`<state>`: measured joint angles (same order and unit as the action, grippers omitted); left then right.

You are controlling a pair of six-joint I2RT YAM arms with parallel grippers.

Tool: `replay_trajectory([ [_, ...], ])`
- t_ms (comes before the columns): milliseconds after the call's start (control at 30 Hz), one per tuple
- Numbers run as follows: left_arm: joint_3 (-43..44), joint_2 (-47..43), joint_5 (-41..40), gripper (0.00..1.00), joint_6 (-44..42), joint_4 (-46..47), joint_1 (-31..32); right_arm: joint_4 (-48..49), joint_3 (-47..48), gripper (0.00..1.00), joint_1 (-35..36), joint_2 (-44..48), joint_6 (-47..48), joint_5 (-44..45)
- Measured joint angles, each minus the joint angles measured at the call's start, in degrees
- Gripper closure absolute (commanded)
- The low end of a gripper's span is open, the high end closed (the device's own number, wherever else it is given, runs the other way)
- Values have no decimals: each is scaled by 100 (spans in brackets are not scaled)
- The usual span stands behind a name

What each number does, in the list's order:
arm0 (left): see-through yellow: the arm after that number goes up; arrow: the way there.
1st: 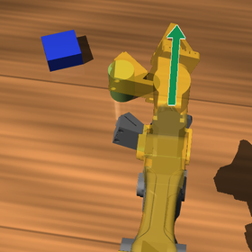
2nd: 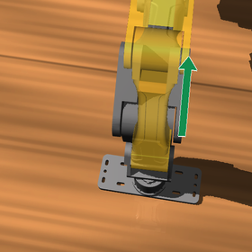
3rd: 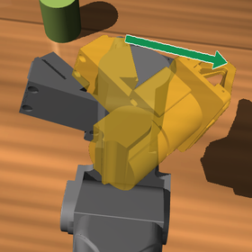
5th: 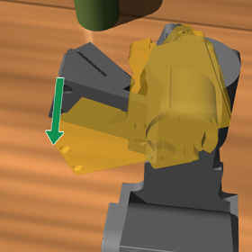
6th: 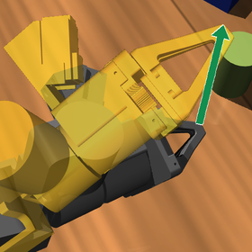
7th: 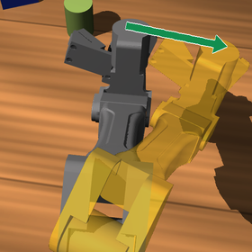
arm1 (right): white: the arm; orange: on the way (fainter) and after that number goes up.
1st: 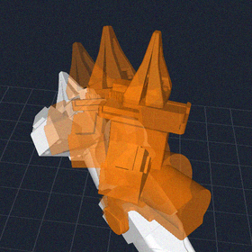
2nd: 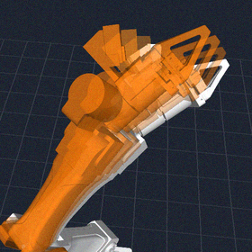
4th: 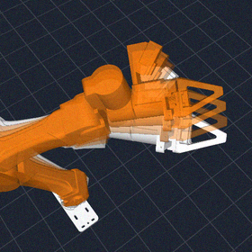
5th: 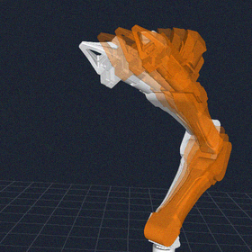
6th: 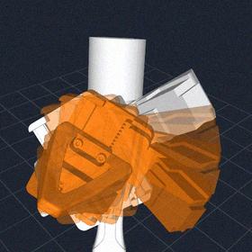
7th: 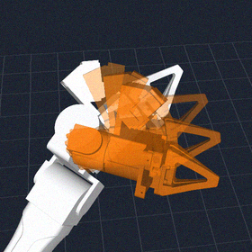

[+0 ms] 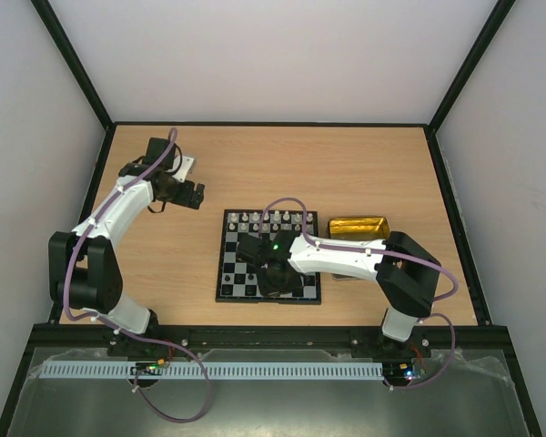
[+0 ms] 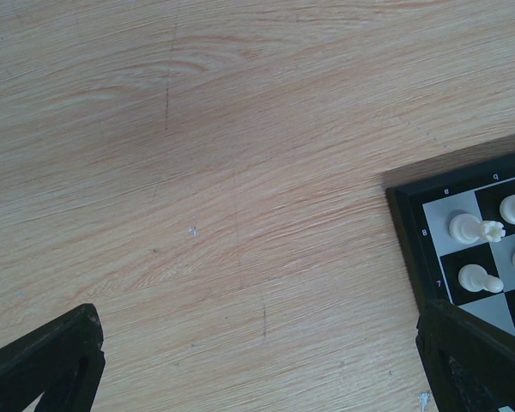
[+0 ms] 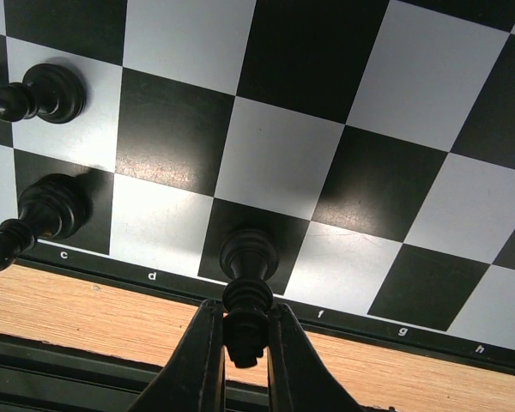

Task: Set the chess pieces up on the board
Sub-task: Place the chess piece on the chessboard.

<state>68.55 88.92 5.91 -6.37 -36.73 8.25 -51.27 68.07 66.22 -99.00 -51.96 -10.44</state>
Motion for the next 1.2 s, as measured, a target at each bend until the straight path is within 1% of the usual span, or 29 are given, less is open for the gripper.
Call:
replay_trajectory([
  [267,0,0,0,1,-2,0,15,17,0,82,7,0,4,-4],
  [433,0,0,0,1,-2,0,15,39,0,81,13,0,9,-15],
  [500,0,0,2,1,-2,0,15,39,0,79,13,0,7,-15],
  [1200,0,28,0,1,-2,0,20,31,37,73,15,-2,28,28],
])
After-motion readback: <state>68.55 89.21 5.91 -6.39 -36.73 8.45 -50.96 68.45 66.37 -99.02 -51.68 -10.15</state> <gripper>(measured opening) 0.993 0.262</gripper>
